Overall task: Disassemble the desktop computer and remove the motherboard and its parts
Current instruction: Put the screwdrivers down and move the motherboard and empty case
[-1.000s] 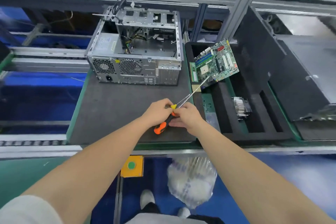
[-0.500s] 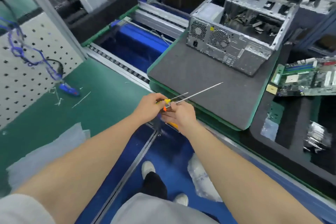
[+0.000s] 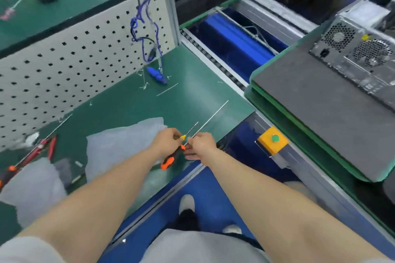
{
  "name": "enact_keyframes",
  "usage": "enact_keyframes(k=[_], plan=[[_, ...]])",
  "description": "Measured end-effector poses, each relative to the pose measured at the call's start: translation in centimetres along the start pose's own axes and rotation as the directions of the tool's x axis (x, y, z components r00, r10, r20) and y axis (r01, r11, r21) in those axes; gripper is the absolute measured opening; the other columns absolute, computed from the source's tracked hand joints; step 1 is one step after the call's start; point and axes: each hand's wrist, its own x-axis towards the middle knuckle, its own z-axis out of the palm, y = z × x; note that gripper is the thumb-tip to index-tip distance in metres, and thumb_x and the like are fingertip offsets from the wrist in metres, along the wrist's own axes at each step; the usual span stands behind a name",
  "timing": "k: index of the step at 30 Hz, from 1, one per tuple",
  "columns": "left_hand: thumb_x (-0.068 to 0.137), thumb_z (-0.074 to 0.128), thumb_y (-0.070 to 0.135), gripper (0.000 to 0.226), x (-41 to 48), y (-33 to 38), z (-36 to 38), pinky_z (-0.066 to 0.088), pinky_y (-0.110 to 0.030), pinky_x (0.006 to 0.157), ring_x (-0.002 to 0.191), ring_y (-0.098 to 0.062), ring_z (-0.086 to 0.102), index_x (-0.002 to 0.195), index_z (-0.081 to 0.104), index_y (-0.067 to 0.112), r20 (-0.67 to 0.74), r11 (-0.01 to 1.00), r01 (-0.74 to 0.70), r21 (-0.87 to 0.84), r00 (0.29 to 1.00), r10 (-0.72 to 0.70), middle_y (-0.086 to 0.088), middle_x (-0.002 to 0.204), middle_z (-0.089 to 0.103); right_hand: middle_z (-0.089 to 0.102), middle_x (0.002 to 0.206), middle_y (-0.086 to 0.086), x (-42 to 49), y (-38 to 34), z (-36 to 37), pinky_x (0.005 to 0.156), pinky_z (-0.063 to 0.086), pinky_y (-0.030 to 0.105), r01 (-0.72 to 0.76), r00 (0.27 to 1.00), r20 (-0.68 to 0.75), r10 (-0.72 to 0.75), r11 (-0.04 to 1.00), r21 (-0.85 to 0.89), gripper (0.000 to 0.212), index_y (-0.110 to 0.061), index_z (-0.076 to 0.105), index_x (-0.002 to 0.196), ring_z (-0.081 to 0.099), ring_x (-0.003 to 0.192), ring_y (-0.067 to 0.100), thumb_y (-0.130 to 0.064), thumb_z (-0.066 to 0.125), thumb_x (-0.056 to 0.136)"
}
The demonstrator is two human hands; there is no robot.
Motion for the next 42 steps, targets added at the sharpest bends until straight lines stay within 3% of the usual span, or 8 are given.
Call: enact_keyframes(k=[5,11,16,19,25,31,34,42], plan=[[0.102,0.060,0.026,0.022,0.8,-4.1,-0.6,0.047,-0.035,0.088,0.111,-0.033,0.064,0.116,0.068,0.011,-0.023,0.991,0.066,0.113,0.998,-0.064,-0.014,0.116,0.073,0.069,0.088,0.020,0.5,0.2,2.7,0.074,0.063,0.050,-0.055,0.998,-0.031,0.054,0.998,-0.032,0.008,-0.002,0.056,0.107,0.072,0.078,0.036,-0.008,0.054,0.102],[0.094,0.074,0.025,0.010,2.3,-7.1,-2.6,0.039,-0.016,0.048,0.066,-0.016,0.062,0.099,0.074,0.017,-0.035,0.994,0.109,0.028,0.994,-0.108,-0.001,0.080,0.071,0.068,0.091,0.022,1.1,-0.4,5.2,0.070,0.064,0.046,-0.104,0.992,-0.071,0.099,0.993,-0.061,0.013,0.001,0.056,0.112,0.070,0.075,0.034,-0.008,0.055,0.102],[0.094,0.068,0.016,0.008,3.4,-7.1,-2.8,0.033,-0.011,0.053,0.078,-0.015,0.062,0.095,0.075,0.018,-0.039,0.999,0.044,-0.006,0.998,-0.045,0.001,0.082,0.071,0.071,0.091,0.024,1.4,-0.5,6.6,0.054,0.062,0.038,-0.157,0.982,-0.120,0.146,0.984,-0.084,0.022,0.006,0.059,0.118,0.070,0.070,0.032,-0.006,0.060,0.100],[0.094,0.065,0.013,0.010,3.7,-7.2,-3.0,0.036,-0.017,0.059,0.079,-0.014,0.060,0.094,0.073,0.020,-0.013,1.000,0.025,-0.003,1.000,-0.025,0.005,0.081,0.068,0.075,0.094,0.023,1.9,-0.4,6.9,0.067,0.065,0.046,-0.158,0.973,-0.189,0.133,0.980,-0.119,0.011,0.001,0.063,0.098,0.076,0.078,0.034,-0.007,0.069,0.095],[0.085,0.057,0.011,0.022,4.2,-5.4,-3.2,0.049,-0.023,0.069,0.088,-0.016,0.065,0.090,0.071,0.027,-0.020,0.999,0.006,-0.035,1.000,-0.007,0.011,0.084,0.068,0.068,0.078,0.018,1.8,0.0,6.5,0.079,0.062,0.055,-0.093,0.979,-0.194,0.057,0.978,-0.184,0.030,-0.007,0.057,0.077,0.066,0.068,0.027,-0.022,0.079,0.091],[0.086,0.058,0.011,0.023,5.8,2.4,-2.0,0.057,-0.036,0.084,0.090,-0.020,0.068,0.094,0.076,0.022,-0.054,0.980,-0.200,-0.025,0.979,0.198,0.004,0.090,0.075,0.076,0.084,0.017,0.8,-2.1,2.1,0.062,0.064,0.048,0.041,0.953,-0.270,-0.136,0.943,-0.330,0.025,-0.009,0.063,0.086,0.076,0.062,0.029,-0.028,0.053,0.098],[0.087,0.059,0.014,0.020,7.1,8.7,-0.3,0.056,-0.037,0.088,0.093,-0.023,0.069,0.094,0.076,0.023,-0.036,0.953,-0.300,-0.041,0.954,0.299,0.002,0.093,0.077,0.075,0.086,0.013,-0.1,-4.2,-3.3,0.069,0.064,0.049,0.104,0.905,-0.345,-0.248,0.917,-0.386,0.022,-0.016,0.067,0.089,0.075,0.073,0.032,-0.021,0.045,0.091],[0.087,0.059,0.012,0.022,8.0,28.8,4.8,0.054,-0.036,0.086,0.088,-0.019,0.065,0.089,0.073,0.030,-0.020,0.777,-0.629,0.021,0.777,0.630,0.006,0.088,0.072,0.076,0.098,0.006,-5.5,-8.4,-23.3,0.077,0.051,0.032,0.150,0.655,-0.594,-0.467,0.850,-0.504,0.019,-0.021,0.073,0.096,0.067,0.097,0.029,-0.030,0.056,0.092]])
